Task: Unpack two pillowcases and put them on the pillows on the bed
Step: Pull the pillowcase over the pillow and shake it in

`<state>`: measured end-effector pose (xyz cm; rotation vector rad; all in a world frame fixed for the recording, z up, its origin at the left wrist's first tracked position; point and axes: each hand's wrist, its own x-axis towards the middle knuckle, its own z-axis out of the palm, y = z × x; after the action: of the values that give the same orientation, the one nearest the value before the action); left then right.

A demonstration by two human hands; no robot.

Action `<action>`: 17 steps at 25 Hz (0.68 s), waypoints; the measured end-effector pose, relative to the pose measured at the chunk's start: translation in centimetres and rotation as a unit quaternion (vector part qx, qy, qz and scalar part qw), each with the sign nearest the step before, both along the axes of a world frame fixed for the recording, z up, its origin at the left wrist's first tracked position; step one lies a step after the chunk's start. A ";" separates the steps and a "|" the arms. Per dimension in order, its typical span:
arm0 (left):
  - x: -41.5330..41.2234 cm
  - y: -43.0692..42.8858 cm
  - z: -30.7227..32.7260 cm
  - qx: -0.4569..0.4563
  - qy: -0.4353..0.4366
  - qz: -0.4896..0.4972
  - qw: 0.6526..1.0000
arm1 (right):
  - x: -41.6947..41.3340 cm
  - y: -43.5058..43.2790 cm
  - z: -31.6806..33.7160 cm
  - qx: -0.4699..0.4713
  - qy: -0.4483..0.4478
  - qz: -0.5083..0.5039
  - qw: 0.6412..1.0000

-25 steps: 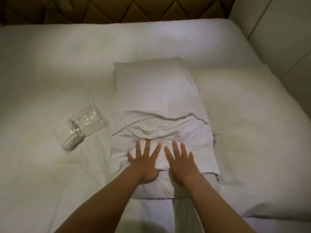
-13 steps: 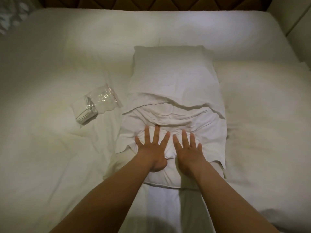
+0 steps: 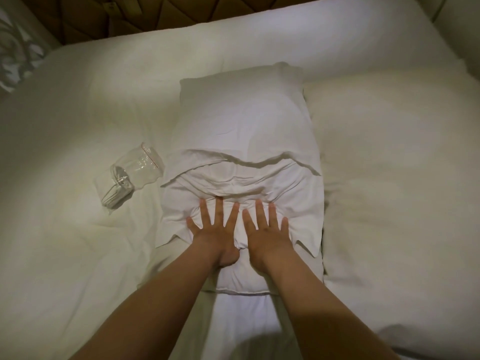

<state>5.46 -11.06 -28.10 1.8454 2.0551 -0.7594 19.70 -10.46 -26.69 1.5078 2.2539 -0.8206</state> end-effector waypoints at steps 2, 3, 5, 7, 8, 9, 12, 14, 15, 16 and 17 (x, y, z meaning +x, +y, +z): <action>-0.3 0.2 -0.1 -0.005 -0.002 -0.006 1.000 | -0.2 0.0 0.0 -0.001 -0.003 -0.003 1.000; -0.3 0.2 -0.1 -0.009 -0.004 -0.009 1.000 | -0.2 0.0 0.0 0.002 -0.006 -0.003 1.000; -0.4 0.3 0.1 -0.012 -0.008 -0.013 1.000 | -0.3 0.1 0.2 0.000 -0.011 -0.001 1.000; -0.4 0.3 0.4 -0.013 -0.018 -0.013 1.000 | -0.3 0.1 0.5 -0.008 -0.014 -0.002 1.000; -0.5 0.3 0.4 -0.013 -0.023 -0.015 1.000 | -0.3 0.2 0.6 -0.011 -0.015 -0.004 1.000; -0.6 0.3 0.4 -0.012 -0.027 -0.017 0.999 | -0.4 0.2 0.6 -0.011 -0.017 -0.007 1.000; -0.8 0.4 0.4 -0.017 -0.041 -0.014 0.999 | -0.8 0.2 0.3 -0.006 -0.032 -0.015 0.999; -1.1 0.4 0.2 -0.015 -0.059 -0.009 0.998 | -1.1 0.2 0.0 0.000 -0.042 -0.025 0.999; -1.2 0.4 0.1 -0.012 -0.069 -0.011 0.997 | -1.2 0.3 -0.2 0.004 -0.046 -0.031 0.998; -1.3 0.4 0.1 -0.008 -0.079 -0.016 0.997 | -1.3 0.3 -0.4 0.009 -0.050 -0.037 0.998; -1.5 0.5 0.2 -0.004 -0.090 -0.020 0.996 | -1.5 0.3 -0.5 0.012 -0.056 -0.041 0.998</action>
<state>3.96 -10.61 -27.95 1.8818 1.9050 -0.5874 18.24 -10.16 -27.16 1.6249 2.1409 -0.7154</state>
